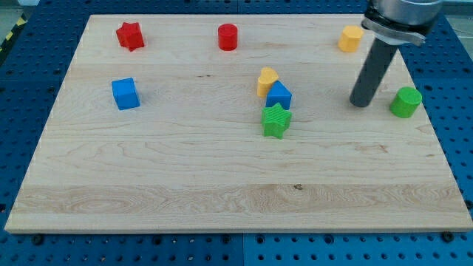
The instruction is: Push blue triangle below to the blue cube
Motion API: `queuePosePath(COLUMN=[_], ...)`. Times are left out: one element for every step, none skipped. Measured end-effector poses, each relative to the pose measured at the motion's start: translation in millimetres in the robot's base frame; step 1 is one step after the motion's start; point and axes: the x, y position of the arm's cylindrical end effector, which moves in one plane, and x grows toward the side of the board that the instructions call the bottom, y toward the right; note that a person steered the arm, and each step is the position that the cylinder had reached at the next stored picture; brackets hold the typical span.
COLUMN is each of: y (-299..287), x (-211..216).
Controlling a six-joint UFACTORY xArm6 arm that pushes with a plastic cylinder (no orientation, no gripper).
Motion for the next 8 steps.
queuePosePath(y=[-27, -54, -95, -135, -132, -127, -147, -188], x=[-8, -6, 14, 22, 19, 0, -8, -8])
